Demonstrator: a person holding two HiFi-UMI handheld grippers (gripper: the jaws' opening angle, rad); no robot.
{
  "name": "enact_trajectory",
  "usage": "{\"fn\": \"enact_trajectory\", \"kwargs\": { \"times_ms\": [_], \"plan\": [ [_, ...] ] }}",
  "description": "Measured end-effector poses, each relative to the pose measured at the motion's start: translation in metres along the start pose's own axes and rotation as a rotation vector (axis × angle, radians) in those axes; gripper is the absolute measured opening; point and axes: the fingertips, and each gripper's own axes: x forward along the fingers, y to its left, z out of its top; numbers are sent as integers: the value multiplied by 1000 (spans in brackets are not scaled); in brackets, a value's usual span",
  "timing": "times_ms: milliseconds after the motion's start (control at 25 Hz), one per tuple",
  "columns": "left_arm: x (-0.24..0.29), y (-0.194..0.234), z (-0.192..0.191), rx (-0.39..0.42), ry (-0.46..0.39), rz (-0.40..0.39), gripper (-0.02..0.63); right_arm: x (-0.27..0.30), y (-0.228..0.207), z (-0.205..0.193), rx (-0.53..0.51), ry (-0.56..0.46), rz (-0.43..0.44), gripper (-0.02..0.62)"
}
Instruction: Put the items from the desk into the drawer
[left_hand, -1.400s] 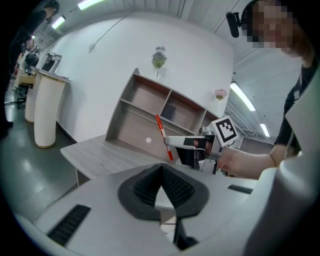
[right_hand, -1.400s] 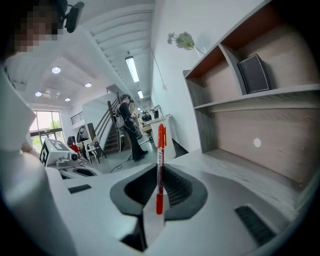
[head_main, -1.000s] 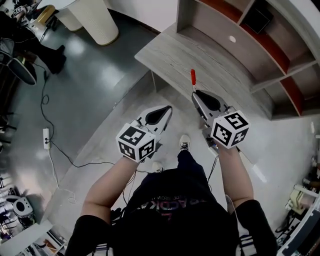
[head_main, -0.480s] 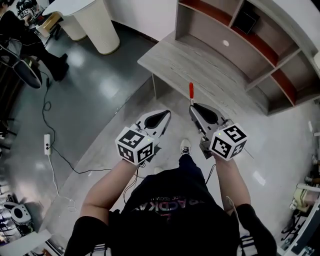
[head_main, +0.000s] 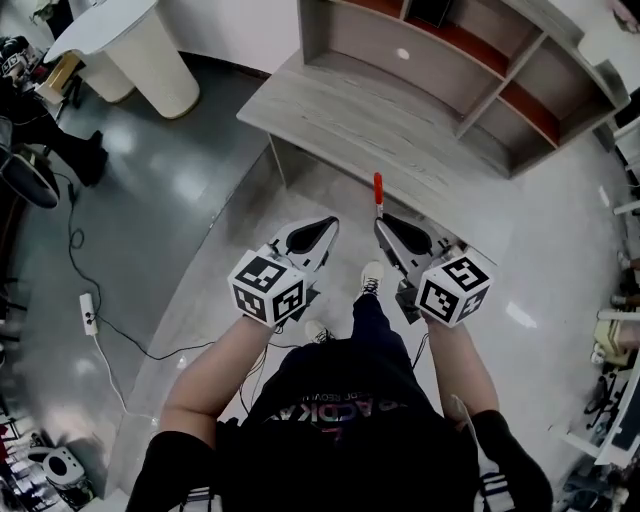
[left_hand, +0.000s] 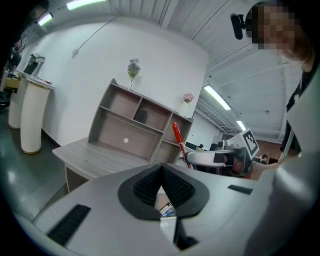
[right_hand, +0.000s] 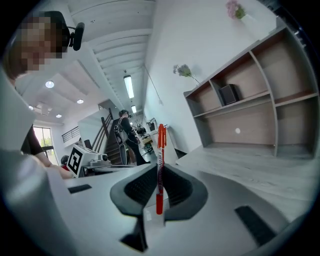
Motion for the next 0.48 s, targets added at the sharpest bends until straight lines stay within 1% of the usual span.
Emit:
{"fn": "enact_trajectory", "kwargs": {
  "times_ms": [240,480],
  "plan": [
    [27,-43,-15,7,31,-81,5,-53,-28,-19,35,7,-104,52],
    [53,-72,-30,20,67,-116,5,-92,-59,-36,74,10,-167,52]
  ]
}}
